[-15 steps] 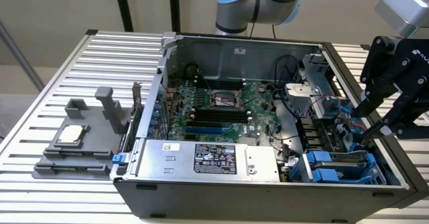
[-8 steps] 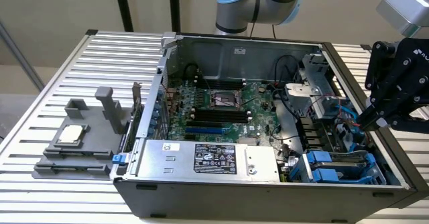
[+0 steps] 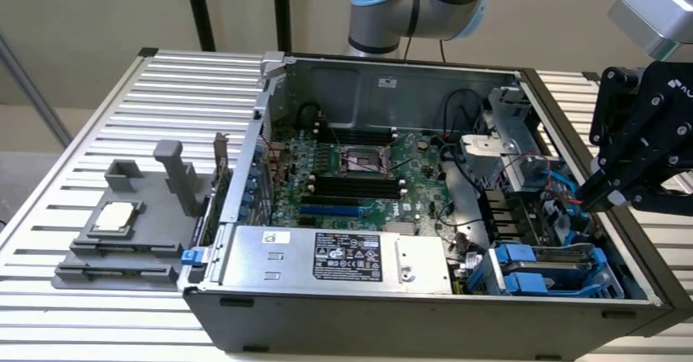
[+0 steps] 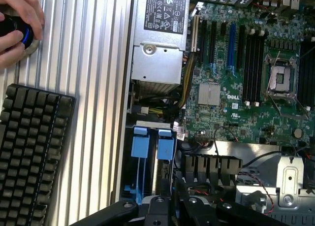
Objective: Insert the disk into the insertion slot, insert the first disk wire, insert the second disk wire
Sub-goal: 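Insert the first disk wire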
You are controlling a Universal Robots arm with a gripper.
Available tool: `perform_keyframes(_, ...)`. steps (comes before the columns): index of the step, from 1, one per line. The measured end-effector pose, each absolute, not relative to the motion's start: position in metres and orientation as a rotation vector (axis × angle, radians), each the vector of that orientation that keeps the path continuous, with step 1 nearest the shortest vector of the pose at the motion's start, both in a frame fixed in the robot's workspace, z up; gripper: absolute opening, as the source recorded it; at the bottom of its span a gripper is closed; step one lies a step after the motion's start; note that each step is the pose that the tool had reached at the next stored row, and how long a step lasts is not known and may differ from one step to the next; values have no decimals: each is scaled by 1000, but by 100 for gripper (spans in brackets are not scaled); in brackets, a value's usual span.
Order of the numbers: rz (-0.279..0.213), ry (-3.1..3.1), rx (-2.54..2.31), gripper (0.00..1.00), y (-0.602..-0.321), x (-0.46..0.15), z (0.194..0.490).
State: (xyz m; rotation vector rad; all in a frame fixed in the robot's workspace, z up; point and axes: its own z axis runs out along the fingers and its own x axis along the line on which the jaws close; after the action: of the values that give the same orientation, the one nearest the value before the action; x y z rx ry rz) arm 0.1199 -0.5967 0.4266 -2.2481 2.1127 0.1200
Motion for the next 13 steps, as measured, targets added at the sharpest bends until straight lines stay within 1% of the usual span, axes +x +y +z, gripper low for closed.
perform_keyframes(13, 120, 2113, -2248, 18, -596, 125, 426)
